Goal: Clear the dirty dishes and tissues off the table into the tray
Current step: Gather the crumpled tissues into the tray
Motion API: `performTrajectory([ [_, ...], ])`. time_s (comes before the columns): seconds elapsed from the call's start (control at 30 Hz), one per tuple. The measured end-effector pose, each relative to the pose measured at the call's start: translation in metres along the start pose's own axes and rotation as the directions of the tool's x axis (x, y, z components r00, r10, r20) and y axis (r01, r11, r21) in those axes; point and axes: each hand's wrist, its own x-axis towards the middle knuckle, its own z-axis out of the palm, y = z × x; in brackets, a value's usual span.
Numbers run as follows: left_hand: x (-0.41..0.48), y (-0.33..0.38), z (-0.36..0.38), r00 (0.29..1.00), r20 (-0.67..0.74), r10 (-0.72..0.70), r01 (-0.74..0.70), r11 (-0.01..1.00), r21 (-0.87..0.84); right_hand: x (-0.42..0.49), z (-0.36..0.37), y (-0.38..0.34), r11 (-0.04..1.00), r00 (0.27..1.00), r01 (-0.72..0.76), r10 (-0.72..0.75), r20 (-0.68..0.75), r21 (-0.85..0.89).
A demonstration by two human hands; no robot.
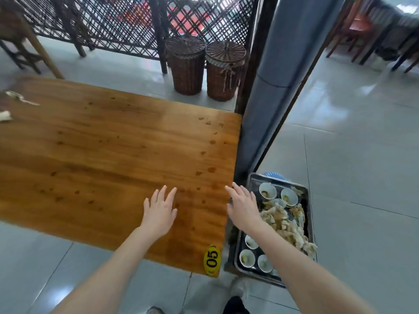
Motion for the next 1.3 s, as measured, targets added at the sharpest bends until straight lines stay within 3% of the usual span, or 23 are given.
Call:
performTrajectory([
  [0.47, -0.048, -0.236, -0.052, 0.979, -0.103, -0.174, 0.162, 0.980, -0.117, 0.030, 0.047, -0.251, 0.984, 0.984, 0.177, -0.177, -0.029, -0.005],
  [1.0, -0.017, -0.429, -0.072, 0.910, -0.098, -0.403, 0.373, 0.899, -0.230, 0.136, 0.106, -0.441, 0.907, 0.902, 0.420, -0.421, 0.095, 0.024],
  [1.3, 0.030, -0.548, -0.131, 0.873, -0.098, -0.477, 0.443, 0.861, -0.250, 0.220, 0.116, -0.542, 0.907, 0.887, 0.421, -0.417, 0.195, 0.027],
])
